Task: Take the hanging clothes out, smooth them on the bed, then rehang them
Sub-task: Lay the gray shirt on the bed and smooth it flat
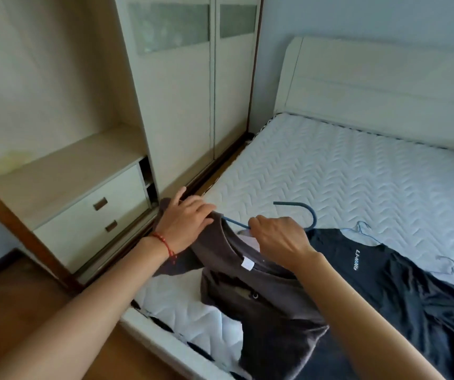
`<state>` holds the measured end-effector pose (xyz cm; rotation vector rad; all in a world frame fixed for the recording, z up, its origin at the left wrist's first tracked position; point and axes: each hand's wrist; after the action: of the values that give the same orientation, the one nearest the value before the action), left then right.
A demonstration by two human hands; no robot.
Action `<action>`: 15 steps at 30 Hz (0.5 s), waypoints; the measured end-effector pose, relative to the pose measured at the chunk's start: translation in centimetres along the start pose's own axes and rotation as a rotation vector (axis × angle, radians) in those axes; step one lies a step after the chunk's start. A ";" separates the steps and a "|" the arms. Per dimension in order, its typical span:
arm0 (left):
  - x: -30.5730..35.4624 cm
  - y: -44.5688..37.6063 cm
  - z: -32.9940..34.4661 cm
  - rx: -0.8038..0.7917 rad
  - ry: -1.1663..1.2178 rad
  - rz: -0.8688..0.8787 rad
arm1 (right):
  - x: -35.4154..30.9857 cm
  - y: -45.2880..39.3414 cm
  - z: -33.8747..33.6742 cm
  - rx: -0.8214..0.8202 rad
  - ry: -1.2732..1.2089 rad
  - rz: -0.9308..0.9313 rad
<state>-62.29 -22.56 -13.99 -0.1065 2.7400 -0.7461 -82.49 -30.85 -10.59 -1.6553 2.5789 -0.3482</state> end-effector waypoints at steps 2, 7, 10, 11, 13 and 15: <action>-0.9 -0.3 -2.3 -0.043 0.104 -0.006 | 0.1 -0.5 -2.2 0.057 0.027 -0.045; -2.8 -1.6 -7.2 0.073 0.351 -0.191 | 0.4 -1.4 -6.0 0.539 0.054 -0.211; -4.9 -2.6 -10.2 0.186 0.372 -0.254 | 1.1 -0.4 -7.5 0.812 0.068 -0.218; -5.9 -2.8 -11.0 0.220 0.370 -0.272 | 1.4 0.0 -8.0 0.853 0.075 -0.190; -8.1 -3.4 -12.7 0.286 0.373 -0.311 | 1.9 0.5 -8.6 0.854 0.043 -0.088; -10.3 -3.9 -14.6 0.349 0.396 -0.351 | 1.7 0.0 -9.6 0.781 -0.030 0.075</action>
<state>-56.90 -17.32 2.67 -0.4091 2.9327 -1.4702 -84.81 -30.92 -1.16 -1.2428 2.0410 -1.1281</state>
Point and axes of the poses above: each hand's wrist, its own y-axis away from the middle knuckle, its own z-axis out of the palm, x = y × z, and after that the axes turned 11 degrees about -y, right-handed
